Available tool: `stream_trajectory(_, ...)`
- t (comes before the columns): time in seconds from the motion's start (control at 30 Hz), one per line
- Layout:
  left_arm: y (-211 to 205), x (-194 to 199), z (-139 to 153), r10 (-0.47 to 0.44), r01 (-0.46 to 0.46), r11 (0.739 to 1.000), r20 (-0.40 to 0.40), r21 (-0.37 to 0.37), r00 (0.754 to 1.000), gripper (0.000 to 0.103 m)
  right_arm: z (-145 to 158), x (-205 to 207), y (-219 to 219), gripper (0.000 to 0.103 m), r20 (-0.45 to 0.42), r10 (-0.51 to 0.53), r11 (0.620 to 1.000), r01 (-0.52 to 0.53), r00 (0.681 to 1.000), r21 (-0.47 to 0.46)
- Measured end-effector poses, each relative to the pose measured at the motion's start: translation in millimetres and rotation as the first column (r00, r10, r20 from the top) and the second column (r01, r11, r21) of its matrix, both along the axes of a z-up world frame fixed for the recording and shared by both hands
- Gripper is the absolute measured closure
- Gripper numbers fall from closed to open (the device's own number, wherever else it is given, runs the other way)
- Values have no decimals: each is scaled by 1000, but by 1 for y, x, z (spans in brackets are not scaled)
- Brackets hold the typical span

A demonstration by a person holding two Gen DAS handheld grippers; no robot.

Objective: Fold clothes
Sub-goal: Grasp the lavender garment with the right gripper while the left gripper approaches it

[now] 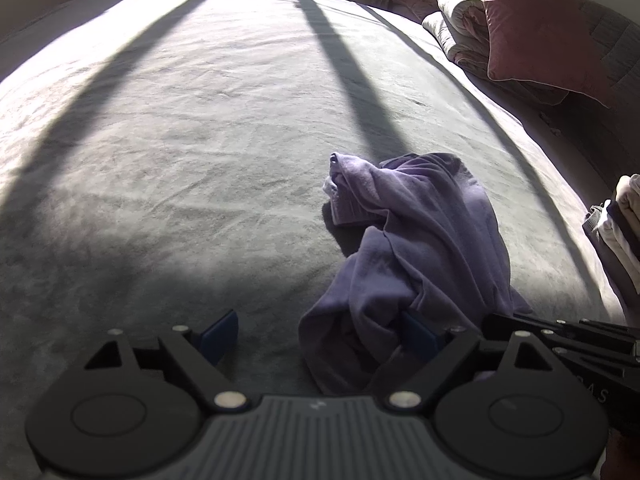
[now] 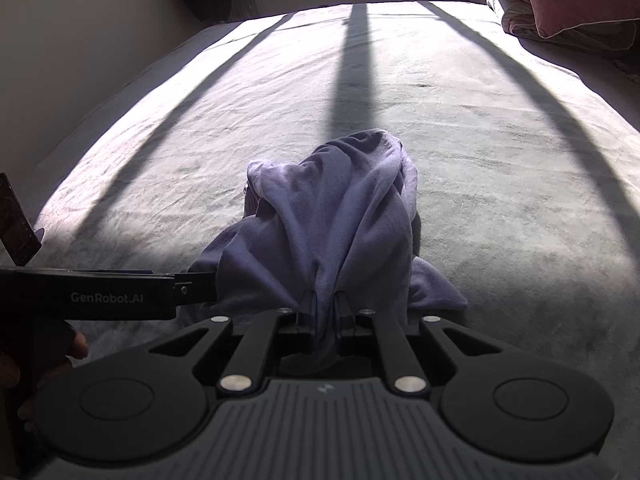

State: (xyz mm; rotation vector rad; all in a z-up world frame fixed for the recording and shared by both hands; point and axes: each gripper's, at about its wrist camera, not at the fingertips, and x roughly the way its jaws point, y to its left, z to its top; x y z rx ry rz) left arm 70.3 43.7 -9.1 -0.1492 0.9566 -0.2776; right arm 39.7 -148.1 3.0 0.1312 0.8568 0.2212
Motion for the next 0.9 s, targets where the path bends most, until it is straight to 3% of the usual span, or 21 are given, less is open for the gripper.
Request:
stream_trajectory(0.53,-17,-9,1,-36,29,992,54,120,998,21,-8,3,4,90,-20,1,1000,-2,1000,-29)
stream_trajectory(0.9,-19,-11,3,-60,52,991,64,121,996,31,-11,4,8,89,-26,-1,999,0,1000,-51)
